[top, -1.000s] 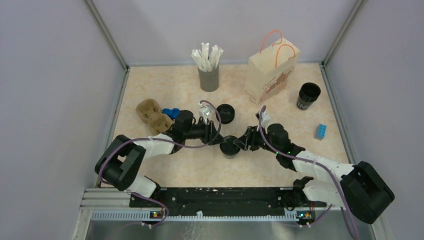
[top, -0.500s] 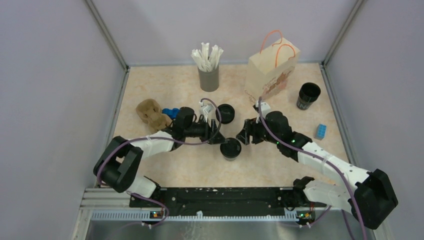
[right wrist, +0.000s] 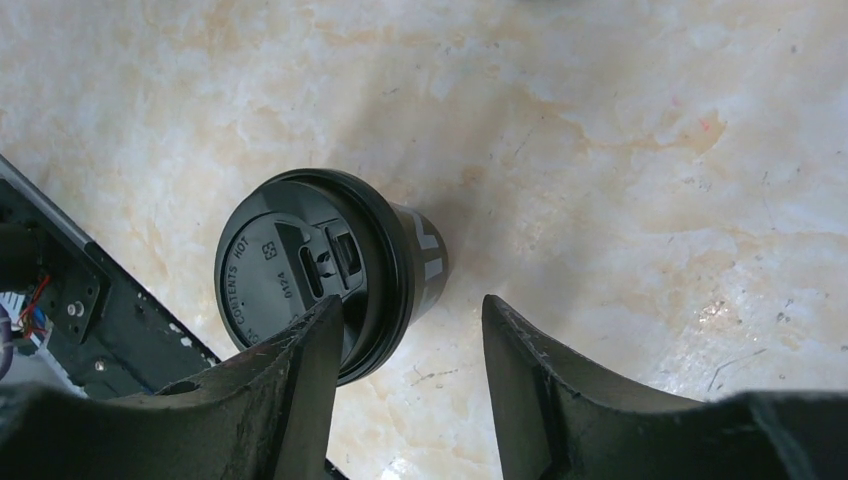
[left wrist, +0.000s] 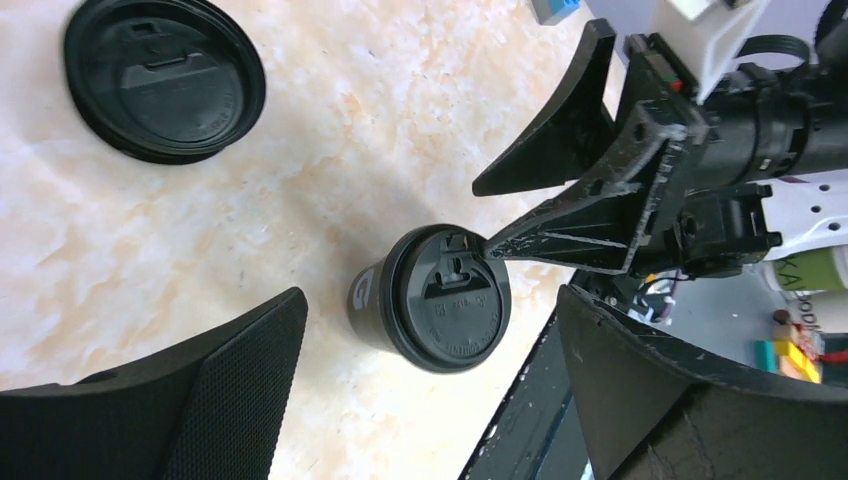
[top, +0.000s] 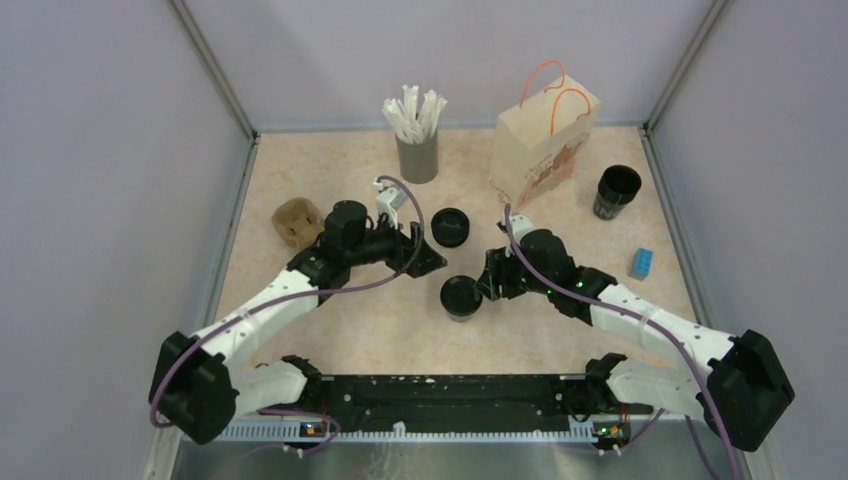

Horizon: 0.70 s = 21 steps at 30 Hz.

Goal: Pack the takeout coffee

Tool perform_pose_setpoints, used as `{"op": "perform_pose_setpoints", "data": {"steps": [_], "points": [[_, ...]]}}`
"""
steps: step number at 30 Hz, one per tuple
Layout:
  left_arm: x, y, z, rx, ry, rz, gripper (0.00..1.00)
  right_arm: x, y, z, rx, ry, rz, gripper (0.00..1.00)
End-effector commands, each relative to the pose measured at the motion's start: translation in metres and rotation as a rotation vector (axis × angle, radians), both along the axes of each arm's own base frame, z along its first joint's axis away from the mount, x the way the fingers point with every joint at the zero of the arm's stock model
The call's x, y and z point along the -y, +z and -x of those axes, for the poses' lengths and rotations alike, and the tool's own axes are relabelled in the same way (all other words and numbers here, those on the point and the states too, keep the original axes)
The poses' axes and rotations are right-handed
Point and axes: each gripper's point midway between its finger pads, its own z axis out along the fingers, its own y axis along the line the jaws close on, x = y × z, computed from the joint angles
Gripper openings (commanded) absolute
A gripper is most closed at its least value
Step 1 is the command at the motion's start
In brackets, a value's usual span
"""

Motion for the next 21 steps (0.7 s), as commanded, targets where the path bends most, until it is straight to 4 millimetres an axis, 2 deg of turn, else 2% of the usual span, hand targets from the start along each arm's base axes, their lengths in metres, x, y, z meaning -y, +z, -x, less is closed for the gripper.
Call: {"op": "perform_pose_setpoints", "data": {"steps": [1, 5, 13, 18, 21], "points": [[-0.026, 0.03, 0.004, 0.119, 0.084, -0.057, 0.99, -0.01, 0.015, -0.005, 0.032, -0.027, -0.011, 0.52], [-0.05, 0.038, 0.014, 0.159, 0.155, -0.104, 0.99, -0.014, 0.016, -0.004, 0.039, -0.029, -0.009, 0.51], [-0.084, 0.036, 0.035, 0.197, 0.198, -0.216, 0.99, -0.022, 0.015, -0.004, 0.036, -0.019, 0.014, 0.49], [-0.101, 0.032, 0.038, 0.235, 0.235, -0.279, 0.99, -0.025, 0.018, -0.002, 0.035, -0.012, 0.021, 0.48], [-0.102, 0.037, 0.04, 0.284, 0.227, -0.259, 0.99, -0.028, 0.02, -0.001, 0.034, -0.005, 0.019, 0.46]]}}
